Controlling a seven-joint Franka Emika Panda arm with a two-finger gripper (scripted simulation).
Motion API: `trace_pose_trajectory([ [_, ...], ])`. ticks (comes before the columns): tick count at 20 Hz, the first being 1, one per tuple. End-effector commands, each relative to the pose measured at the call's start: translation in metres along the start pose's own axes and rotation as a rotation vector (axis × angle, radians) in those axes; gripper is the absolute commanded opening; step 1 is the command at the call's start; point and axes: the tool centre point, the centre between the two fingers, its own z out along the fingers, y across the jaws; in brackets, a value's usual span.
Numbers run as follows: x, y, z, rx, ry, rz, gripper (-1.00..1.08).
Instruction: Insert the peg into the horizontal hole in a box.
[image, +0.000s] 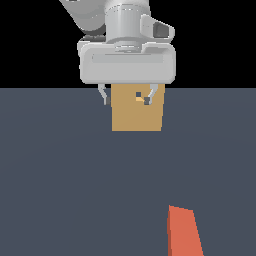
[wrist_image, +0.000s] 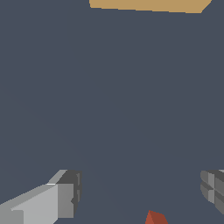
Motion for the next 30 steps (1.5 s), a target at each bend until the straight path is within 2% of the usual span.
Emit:
trace_pose_trajectory([
  [1,0.000,0.000,0.000,0.000,0.000,0.000,1.00],
  [5,-0.010,0.002,0.003,0.000,0.000,0.008,1.00],
  [10,-0.047,0.009,0.015,0.000,0.001,0.040,1.00],
  [15,-0.104,0.017,0.034,-0.001,0.002,0.090,1.00],
  [24,-0.226,0.026,0.073,-0.001,0.008,0.196,1.00],
  [30,-0.281,0.027,0.092,-0.002,0.012,0.245,1.00],
])
